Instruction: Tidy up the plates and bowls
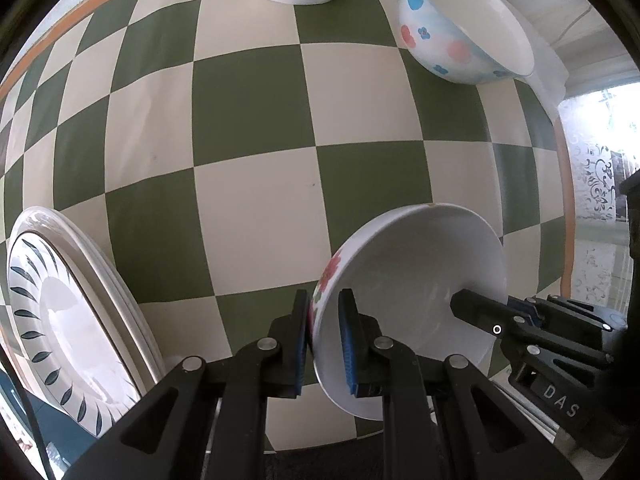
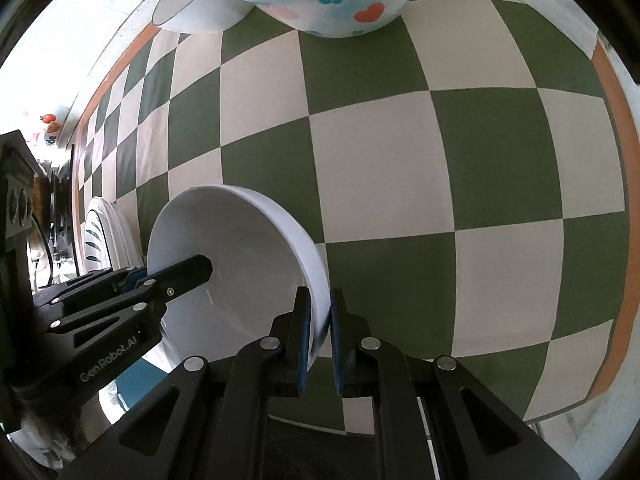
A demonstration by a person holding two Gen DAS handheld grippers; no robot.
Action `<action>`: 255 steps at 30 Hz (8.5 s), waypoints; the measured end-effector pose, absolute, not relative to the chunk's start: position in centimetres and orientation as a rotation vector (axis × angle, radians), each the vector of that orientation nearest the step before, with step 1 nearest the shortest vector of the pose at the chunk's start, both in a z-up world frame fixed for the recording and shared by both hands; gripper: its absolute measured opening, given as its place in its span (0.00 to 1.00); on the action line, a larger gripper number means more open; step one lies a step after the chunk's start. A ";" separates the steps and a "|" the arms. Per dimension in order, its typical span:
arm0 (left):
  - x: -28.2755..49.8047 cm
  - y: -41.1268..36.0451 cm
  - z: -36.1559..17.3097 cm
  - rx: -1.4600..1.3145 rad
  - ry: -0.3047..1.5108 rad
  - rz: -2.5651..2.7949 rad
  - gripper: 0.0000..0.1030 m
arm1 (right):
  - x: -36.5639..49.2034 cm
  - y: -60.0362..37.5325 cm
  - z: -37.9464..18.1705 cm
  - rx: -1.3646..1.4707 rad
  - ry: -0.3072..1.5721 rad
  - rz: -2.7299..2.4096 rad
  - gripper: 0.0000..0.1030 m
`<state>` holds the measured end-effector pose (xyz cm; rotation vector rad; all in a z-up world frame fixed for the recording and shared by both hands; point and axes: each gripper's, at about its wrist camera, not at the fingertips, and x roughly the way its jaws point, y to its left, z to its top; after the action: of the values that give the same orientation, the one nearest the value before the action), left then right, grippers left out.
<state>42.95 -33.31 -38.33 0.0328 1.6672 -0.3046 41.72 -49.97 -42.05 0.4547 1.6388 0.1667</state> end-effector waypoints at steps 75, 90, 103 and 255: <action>44.6 -32.8 -29.2 -0.047 1.586 -0.350 0.10 | 42.6 -54.8 -32.7 0.570 1.533 0.205 0.12; 43.6 -31.4 -33.4 -0.027 1.671 -0.296 0.10 | 41.9 -51.2 -37.3 0.501 1.631 0.230 0.12; 43.7 -31.7 -35.3 -0.012 1.709 -0.280 0.10 | 42.5 -50.5 -38.9 0.489 1.676 0.234 0.12; 41.8 -30.9 -31.7 0.025 1.607 -0.351 0.09 | 39.9 -50.7 -35.4 0.481 1.578 0.124 0.12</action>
<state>41.82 -30.88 -31.72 0.0250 1.6067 -0.3507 39.91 -50.74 -35.43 0.4807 1.5779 0.1238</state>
